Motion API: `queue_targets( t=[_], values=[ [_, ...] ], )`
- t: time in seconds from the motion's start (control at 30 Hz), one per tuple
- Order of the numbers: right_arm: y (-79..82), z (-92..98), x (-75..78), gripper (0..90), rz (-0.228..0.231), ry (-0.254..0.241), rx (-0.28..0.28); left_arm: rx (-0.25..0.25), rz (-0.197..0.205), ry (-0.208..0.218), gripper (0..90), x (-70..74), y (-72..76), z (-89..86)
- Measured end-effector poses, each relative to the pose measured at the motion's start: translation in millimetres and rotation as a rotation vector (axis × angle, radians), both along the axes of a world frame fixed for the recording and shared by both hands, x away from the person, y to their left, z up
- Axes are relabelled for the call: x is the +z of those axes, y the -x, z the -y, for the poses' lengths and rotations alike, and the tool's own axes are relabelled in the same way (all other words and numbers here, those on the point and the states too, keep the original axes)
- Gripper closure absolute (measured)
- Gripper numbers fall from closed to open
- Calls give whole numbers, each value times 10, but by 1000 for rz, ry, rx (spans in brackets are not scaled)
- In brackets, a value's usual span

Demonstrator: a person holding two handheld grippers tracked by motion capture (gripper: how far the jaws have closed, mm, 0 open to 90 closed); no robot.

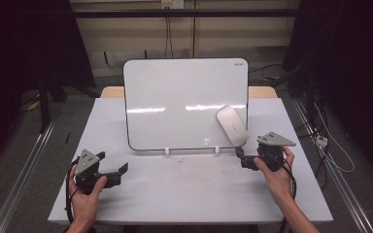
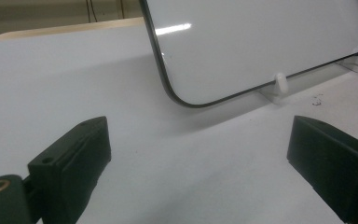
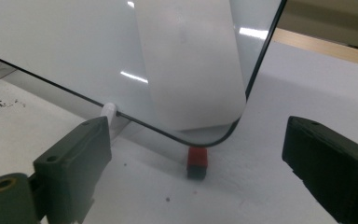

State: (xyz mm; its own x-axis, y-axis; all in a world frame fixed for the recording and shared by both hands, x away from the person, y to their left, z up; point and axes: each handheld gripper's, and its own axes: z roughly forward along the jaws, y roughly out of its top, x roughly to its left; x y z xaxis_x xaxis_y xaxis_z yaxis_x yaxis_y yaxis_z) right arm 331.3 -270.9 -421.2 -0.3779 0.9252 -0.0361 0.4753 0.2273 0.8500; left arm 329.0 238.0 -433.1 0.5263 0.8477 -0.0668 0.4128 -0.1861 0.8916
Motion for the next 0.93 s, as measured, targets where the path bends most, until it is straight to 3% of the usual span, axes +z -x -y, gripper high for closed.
queue_targets(
  t=[0.47,0.67,0.8,0.93],
  values=[
    [316,227,-170,83,-6,-45,-83,10,0,-14,62,7,38,-6],
    [451,290,-243,83,3,-52,-92,17,0,-11,62,7,60,9],
    [472,278,-228,79,26,-49,-86,12,-4,-14,62,4,68,23],
    [446,279,-252,82,4,-49,-84,13,-9,-20,62,-2,59,18]
  ],
)
